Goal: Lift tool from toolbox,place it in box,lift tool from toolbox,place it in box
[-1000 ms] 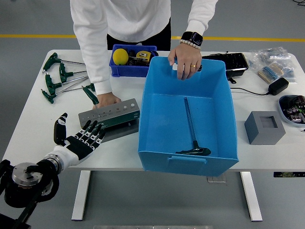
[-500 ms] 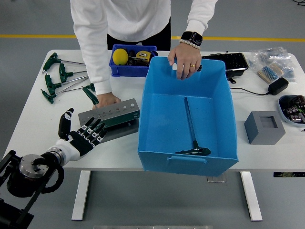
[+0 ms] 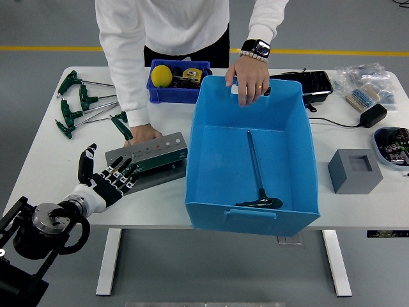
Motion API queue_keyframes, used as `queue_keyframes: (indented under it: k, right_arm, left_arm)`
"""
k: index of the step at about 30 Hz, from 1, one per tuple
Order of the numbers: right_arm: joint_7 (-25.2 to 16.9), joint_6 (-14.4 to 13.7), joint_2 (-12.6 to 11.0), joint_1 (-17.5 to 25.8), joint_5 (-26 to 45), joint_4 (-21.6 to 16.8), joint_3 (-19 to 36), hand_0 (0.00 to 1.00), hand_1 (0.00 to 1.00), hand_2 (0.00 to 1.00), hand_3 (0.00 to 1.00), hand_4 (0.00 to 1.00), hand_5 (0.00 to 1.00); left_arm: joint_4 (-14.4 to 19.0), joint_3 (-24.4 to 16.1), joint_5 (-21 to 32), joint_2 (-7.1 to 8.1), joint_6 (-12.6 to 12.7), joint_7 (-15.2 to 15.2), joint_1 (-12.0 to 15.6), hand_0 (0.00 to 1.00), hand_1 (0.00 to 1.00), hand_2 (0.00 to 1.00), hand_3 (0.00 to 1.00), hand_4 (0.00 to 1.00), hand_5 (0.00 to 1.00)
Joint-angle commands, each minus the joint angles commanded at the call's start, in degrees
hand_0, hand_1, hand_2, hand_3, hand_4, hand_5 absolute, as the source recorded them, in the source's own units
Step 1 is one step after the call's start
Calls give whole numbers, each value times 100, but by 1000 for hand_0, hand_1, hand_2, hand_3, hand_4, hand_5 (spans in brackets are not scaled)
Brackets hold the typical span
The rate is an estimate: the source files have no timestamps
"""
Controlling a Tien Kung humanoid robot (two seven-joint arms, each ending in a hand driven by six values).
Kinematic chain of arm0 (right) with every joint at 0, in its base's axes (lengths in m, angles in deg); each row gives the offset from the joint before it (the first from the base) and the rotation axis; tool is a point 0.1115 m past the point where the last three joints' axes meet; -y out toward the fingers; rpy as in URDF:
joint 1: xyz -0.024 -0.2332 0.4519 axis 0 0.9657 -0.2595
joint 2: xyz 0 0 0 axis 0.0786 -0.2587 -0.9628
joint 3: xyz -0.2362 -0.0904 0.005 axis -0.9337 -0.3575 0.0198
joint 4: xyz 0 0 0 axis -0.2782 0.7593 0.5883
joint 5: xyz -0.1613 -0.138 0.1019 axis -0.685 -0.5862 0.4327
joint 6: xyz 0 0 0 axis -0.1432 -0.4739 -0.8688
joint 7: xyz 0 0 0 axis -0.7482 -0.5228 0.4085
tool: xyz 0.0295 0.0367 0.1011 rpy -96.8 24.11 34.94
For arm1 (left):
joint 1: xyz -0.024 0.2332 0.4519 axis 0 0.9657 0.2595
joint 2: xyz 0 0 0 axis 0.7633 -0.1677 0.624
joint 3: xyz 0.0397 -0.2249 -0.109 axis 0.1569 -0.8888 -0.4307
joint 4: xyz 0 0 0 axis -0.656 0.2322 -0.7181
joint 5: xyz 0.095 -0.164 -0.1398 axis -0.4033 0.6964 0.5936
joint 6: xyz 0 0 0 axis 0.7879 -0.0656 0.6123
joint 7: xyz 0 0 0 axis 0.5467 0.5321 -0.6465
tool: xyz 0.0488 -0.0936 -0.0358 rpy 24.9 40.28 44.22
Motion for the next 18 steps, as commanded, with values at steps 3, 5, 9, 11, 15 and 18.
queue_keyframes:
  k: [3, 5, 9, 11, 15, 18]
  right_arm:
    - [14, -2, 6, 4, -43, 0, 25, 675, 651, 721, 588, 850, 764]
    - [22, -3, 10, 8, -71, 1, 39, 675, 651, 721, 588, 850, 764]
    - [29, -3, 14, 16, -97, 1, 55, 677, 651, 721, 588, 849, 763]
    - [27, -4, 11, 13, -103, -1, 55, 677, 651, 721, 588, 849, 763]
    - [18, -4, 8, 10, -87, -3, 47, 675, 650, 720, 588, 848, 763]
    - [5, -2, 6, 9, -52, -5, 27, 675, 650, 721, 588, 847, 764]
  left_arm:
    - [-18, 35, 5, 12, 0, 12, -46, 432, 542, 666, 807, 820, 964]
    - [-39, 52, 5, 13, 0, 11, -82, 432, 542, 666, 807, 820, 964]
    - [-119, 130, 0, 18, 0, 12, -180, 431, 543, 664, 808, 823, 968]
    - [-178, 178, 2, 18, 0, -3, -263, 431, 543, 664, 808, 823, 968]
    - [-270, 263, 25, 23, 0, -12, -400, 431, 541, 661, 808, 823, 964]
    - [-326, 293, 14, 20, 0, -14, -482, 431, 540, 662, 808, 825, 966]
